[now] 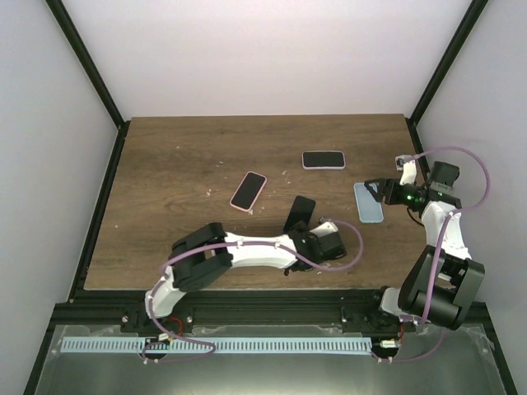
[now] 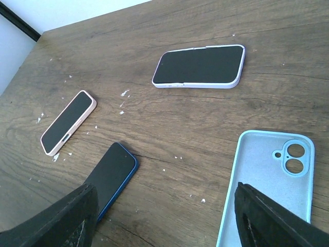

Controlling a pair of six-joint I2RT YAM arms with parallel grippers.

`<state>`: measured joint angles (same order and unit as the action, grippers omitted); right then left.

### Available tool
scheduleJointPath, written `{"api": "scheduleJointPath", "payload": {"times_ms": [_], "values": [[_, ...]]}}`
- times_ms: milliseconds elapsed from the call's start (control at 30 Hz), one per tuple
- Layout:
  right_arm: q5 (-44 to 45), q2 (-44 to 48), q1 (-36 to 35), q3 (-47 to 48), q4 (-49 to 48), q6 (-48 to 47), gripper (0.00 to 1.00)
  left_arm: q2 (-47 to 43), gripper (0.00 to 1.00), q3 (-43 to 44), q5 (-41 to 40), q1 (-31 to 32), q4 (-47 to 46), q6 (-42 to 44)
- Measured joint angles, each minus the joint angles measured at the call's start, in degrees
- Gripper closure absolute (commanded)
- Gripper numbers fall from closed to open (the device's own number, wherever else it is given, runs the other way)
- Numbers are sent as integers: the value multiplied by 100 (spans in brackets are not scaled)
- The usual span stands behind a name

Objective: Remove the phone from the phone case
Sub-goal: Place the phone at the center of the board, then pick up the phone at the center of the board.

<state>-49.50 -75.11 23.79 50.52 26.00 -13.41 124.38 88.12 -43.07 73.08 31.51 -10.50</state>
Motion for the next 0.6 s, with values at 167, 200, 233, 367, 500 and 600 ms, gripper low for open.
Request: {"api": "scheduleJointPath", "payload": {"times_ms": [167, 200, 233, 367, 500, 600], "values": [[-52, 0, 0, -4, 9, -13, 27, -1191, 10, -820, 973, -328, -367, -238], [-76, 0, 0, -9, 13, -31, 27, -1416, 6, -938, 1167, -461, -422, -286], [-114, 2, 0, -13, 24, -52, 27, -1679, 1, -1060, 1390, -669, -476, -374], [-221, 35, 0, -101, 63, -101, 27, -2194, 0, -1239, 1963, -1591, -566, -557], [-321, 39, 0, -146, 131, -131, 27, -2068, 0, -1119, 2400, -2474, -402, -573], [-348, 37, 0, -146, 192, -179, 27, -1641, 0, -708, 2708, -2924, -149, -511]]}}
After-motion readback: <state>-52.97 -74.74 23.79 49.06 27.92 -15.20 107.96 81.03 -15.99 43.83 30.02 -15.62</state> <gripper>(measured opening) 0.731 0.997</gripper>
